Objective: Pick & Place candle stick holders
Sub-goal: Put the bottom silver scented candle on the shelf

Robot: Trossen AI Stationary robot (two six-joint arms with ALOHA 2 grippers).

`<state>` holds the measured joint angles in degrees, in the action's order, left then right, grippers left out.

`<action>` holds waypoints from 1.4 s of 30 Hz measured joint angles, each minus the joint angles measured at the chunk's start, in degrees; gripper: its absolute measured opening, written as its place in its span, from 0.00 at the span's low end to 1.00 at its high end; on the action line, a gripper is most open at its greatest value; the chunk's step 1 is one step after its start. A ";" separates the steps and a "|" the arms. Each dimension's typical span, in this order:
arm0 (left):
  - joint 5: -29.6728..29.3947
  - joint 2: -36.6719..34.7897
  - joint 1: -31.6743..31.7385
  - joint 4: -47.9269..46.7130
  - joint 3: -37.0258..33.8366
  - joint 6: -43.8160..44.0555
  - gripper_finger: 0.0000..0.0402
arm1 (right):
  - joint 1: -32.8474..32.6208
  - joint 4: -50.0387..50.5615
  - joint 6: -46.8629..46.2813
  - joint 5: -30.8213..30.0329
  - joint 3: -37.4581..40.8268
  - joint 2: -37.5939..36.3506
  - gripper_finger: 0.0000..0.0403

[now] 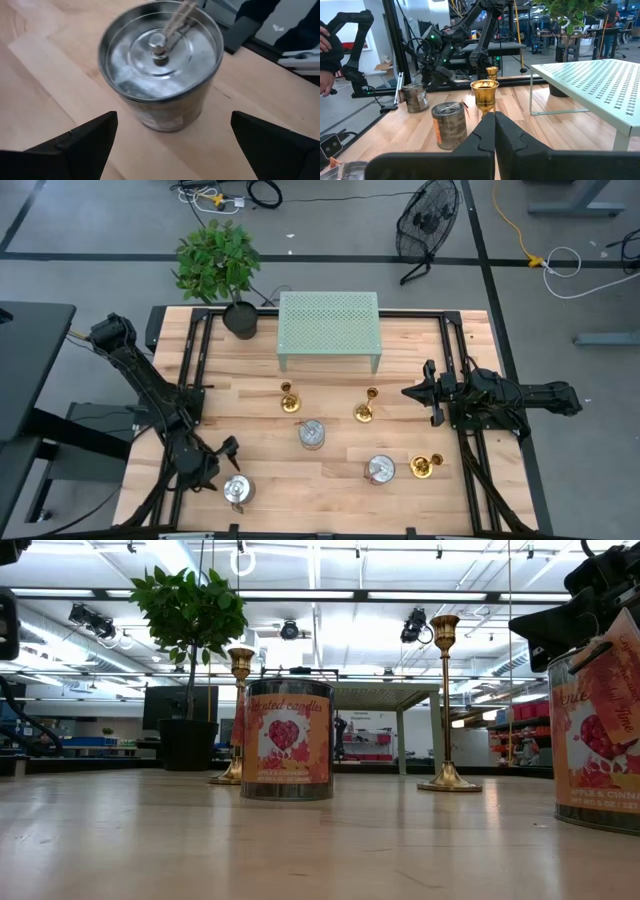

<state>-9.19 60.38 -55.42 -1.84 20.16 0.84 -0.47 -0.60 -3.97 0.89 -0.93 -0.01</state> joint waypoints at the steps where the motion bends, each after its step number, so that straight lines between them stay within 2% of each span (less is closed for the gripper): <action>1: -0.19 0.00 0.01 0.16 0.00 0.00 0.99 | 0.02 0.00 -0.02 0.00 0.00 0.00 0.01; 18: -3.15 0.65 0.27 2.06 0.00 0.47 0.99 | 0.02 0.00 -0.01 0.00 0.00 0.00 0.01; 27: -2.03 4.39 2.01 7.06 0.00 1.92 0.99 | 0.01 0.00 -0.02 0.01 0.00 0.00 0.01; 33: 2.57 4.96 2.01 9.33 0.00 2.04 0.99 | 0.00 0.00 -0.02 0.00 -0.01 0.00 0.01; 42: 2.40 4.94 2.01 11.70 0.00 3.04 0.99 | 0.00 0.01 -0.01 0.01 -0.01 0.00 0.01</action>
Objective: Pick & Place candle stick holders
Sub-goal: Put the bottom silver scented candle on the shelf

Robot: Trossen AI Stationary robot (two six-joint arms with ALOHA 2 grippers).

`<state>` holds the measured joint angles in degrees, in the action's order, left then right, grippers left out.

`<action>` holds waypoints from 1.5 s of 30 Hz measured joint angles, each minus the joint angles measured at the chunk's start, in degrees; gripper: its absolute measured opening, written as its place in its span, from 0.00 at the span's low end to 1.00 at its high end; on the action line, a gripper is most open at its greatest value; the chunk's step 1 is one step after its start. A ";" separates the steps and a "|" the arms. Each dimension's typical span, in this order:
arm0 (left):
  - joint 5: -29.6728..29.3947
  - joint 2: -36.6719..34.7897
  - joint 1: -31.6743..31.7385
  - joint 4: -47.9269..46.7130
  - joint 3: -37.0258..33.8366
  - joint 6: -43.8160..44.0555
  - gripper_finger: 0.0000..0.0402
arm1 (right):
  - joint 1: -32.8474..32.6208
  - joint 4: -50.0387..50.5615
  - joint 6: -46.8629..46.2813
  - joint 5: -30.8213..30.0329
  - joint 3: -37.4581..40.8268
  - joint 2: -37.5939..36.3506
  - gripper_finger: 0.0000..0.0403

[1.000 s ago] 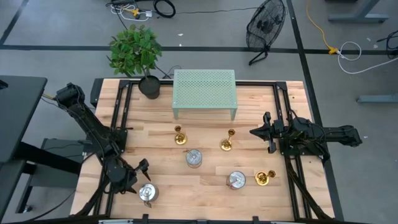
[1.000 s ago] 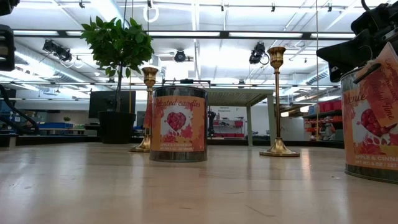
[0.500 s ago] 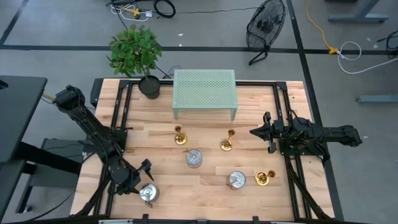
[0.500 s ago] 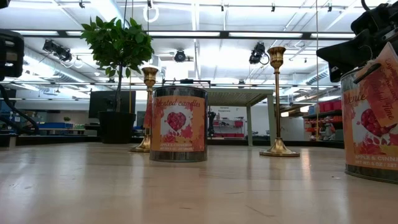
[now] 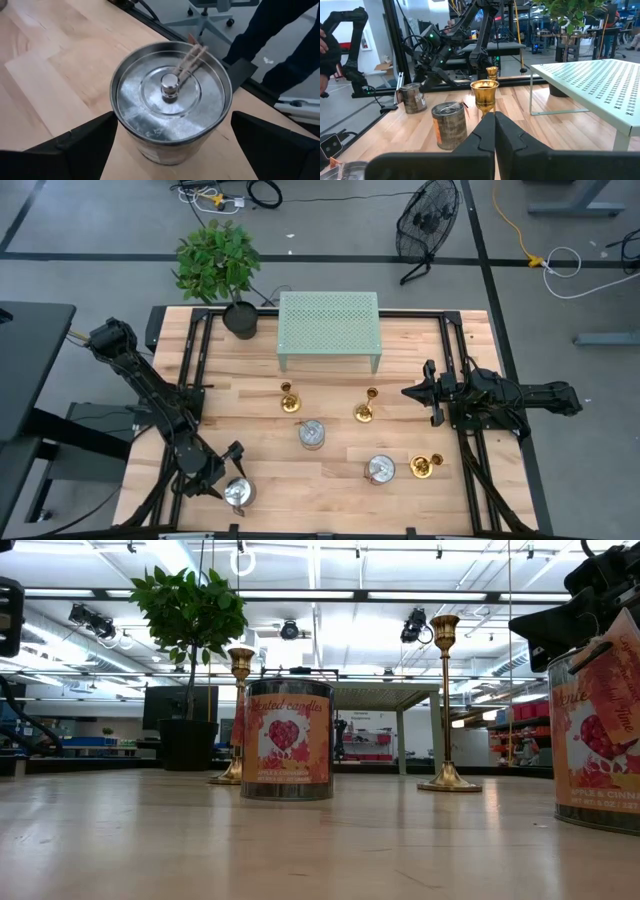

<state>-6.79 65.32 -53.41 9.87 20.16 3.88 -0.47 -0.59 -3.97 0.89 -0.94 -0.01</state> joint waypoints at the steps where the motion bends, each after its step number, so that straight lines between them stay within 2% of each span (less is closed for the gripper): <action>1: 0.02 0.00 0.00 -0.02 0.00 0.00 0.99 | 0.00 -0.01 -0.01 0.00 0.00 0.00 0.01; 10: 0.46 -0.02 0.00 3.31 0.00 -0.07 0.99 | 0.02 0.00 0.00 0.01 0.01 0.00 0.01; 45: -0.87 -0.02 0.00 4.00 0.00 -1.55 0.99 | 0.00 0.00 0.00 0.01 0.00 0.00 0.01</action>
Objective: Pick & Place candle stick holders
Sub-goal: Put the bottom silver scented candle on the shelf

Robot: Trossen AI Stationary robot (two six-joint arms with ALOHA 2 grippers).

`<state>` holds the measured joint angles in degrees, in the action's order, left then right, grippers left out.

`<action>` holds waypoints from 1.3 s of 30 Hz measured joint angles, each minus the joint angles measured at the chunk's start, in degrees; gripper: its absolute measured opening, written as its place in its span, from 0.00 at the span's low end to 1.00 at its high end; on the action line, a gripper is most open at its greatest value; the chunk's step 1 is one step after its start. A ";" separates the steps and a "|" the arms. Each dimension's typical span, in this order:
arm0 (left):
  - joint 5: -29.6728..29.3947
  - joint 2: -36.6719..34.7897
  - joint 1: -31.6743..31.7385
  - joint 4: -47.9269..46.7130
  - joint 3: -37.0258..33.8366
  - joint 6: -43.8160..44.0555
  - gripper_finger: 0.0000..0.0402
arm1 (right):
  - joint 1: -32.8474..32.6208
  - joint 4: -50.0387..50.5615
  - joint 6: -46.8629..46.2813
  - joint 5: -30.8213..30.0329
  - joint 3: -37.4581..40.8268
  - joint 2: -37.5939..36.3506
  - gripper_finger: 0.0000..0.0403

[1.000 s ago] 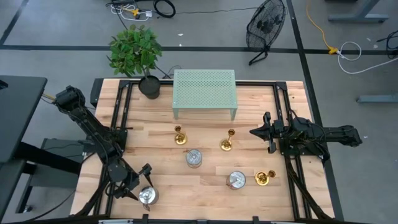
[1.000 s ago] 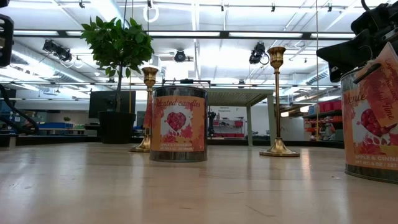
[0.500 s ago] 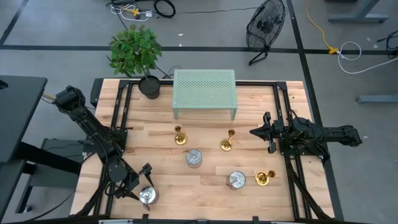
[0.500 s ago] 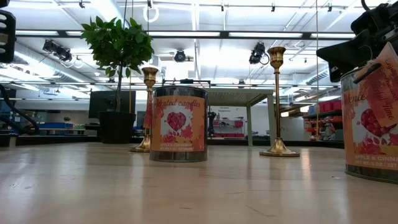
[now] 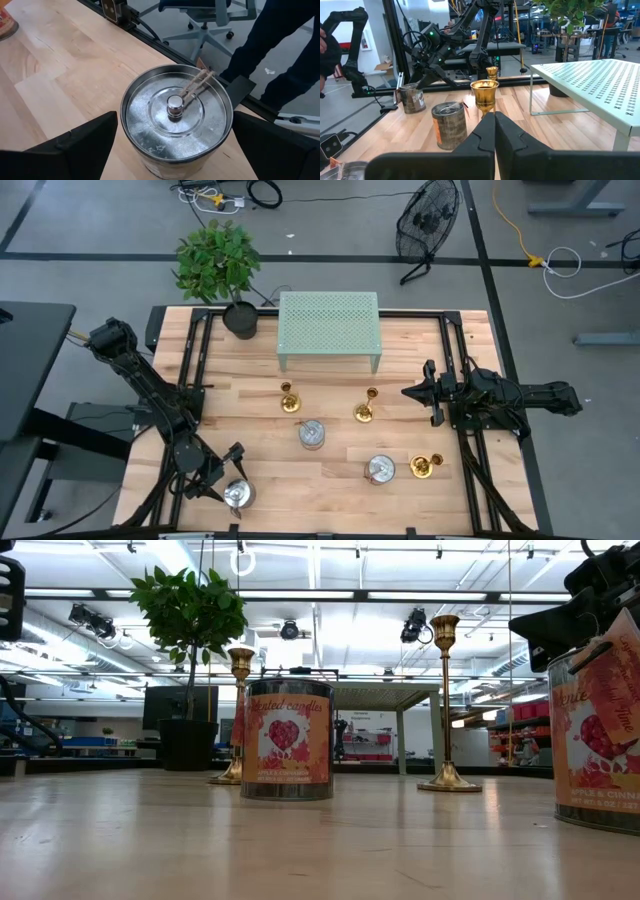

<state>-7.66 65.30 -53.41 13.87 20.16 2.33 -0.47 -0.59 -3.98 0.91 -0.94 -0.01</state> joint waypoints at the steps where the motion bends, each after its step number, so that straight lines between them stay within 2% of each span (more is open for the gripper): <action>1: 0.00 0.00 0.00 -0.02 0.00 0.10 0.99 | 0.01 -0.01 -0.01 -0.01 0.01 0.00 0.01; 20: 1.00 -0.02 1.61 -1.77 0.13 1.46 0.99 | 0.00 0.00 0.00 0.00 0.00 0.00 0.01; 30: 3.35 -0.01 2.58 -1.72 0.13 0.87 0.99 | 0.01 -0.01 0.00 -0.02 0.01 0.00 0.01; 39: 4.50 2.51 2.62 2.55 0.15 0.87 0.99 | 0.02 -0.01 -0.01 0.00 -0.01 0.00 0.01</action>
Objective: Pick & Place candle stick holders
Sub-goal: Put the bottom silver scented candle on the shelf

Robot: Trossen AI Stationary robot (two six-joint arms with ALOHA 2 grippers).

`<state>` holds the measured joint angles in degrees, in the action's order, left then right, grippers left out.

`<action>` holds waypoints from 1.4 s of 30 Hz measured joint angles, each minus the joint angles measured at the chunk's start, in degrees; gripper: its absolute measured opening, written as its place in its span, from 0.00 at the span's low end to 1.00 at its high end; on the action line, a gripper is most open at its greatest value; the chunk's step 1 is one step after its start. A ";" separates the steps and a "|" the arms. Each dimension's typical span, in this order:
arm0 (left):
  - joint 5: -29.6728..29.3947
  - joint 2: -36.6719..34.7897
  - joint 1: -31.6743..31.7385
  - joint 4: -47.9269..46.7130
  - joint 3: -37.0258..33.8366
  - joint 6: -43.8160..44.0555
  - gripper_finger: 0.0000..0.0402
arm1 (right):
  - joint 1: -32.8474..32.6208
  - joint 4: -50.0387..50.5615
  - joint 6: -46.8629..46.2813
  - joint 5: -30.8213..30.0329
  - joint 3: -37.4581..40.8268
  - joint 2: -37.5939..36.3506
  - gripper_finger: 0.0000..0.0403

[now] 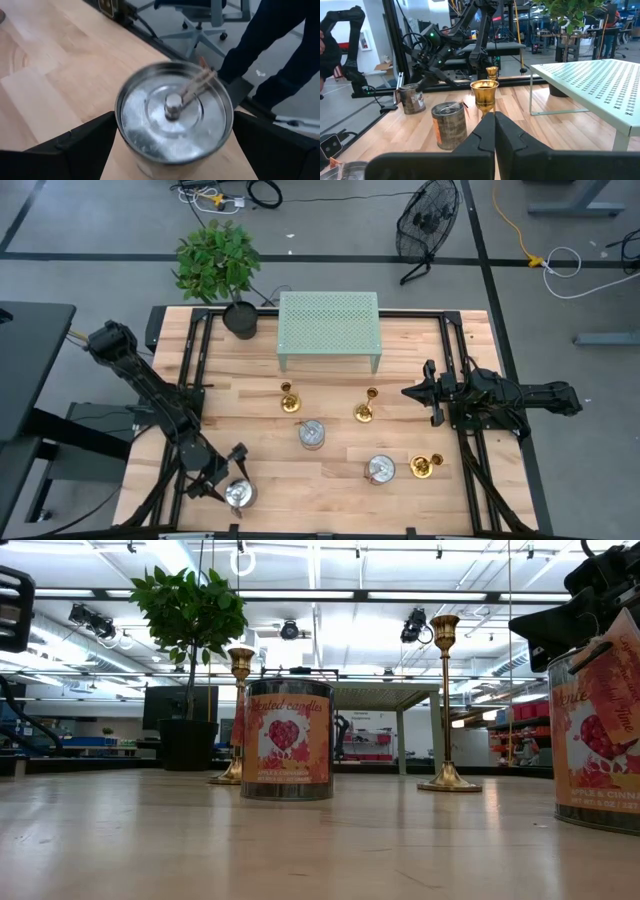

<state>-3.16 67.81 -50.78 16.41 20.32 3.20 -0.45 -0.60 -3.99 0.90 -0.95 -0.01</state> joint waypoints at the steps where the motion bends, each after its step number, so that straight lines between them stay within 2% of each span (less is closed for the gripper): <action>1: 0.00 0.32 0.00 0.88 0.00 0.00 0.99 | -0.02 0.00 0.00 0.00 0.00 0.00 0.01; 27: -0.61 0.92 0.00 2.61 0.02 -1.60 0.99 | -0.02 0.00 0.02 -0.01 0.00 0.00 0.01; 33: 0.46 3.49 0.26 3.42 0.00 -1.04 0.99 | -0.01 0.00 0.01 -0.02 0.00 0.00 0.01; 42: 0.20 3.65 0.92 6.14 -0.02 -0.90 0.99 | -0.01 0.00 0.00 -0.02 0.02 0.00 0.01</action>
<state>-2.96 71.46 -49.87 22.55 20.29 2.31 -0.47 -0.60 -3.99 0.89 -0.93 -0.01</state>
